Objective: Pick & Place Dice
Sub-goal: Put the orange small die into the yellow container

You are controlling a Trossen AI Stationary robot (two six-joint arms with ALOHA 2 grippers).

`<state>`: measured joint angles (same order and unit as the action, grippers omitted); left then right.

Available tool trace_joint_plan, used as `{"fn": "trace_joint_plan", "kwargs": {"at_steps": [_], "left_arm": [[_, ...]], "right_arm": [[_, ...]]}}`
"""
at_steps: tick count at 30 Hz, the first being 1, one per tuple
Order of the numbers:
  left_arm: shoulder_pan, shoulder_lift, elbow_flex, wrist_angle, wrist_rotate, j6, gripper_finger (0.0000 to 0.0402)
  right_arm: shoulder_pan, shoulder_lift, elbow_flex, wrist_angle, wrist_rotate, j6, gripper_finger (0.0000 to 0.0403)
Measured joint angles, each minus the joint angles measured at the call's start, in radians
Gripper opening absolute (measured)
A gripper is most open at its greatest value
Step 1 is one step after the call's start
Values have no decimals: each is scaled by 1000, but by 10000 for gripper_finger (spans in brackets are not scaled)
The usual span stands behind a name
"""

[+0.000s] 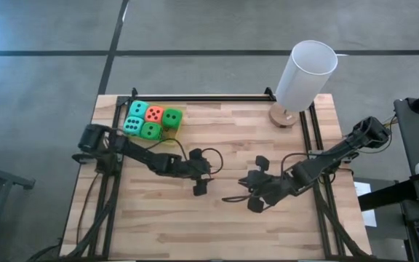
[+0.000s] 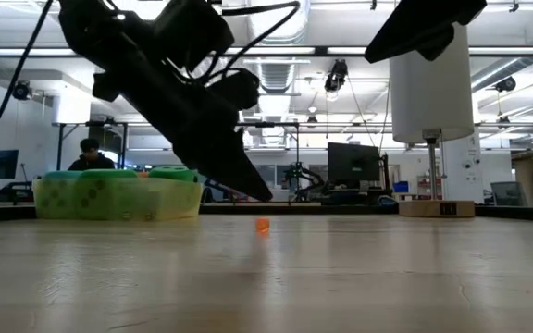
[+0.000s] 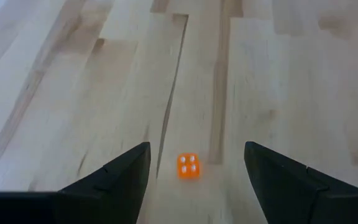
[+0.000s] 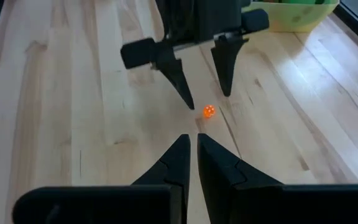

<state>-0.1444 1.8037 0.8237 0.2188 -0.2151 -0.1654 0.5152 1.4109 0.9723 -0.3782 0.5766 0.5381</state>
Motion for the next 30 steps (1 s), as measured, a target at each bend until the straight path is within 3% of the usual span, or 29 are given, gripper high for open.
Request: {"fn": "trace_joint_plan", "kwargs": {"at_steps": [23,30], "left_arm": [[41,118,25,11,9,-71,216],[41,120,26,5,9,-71,154]], "right_arm": [[0,0,-1,1,2,0,28],[0,0,-1,3,2,0,28]]}}
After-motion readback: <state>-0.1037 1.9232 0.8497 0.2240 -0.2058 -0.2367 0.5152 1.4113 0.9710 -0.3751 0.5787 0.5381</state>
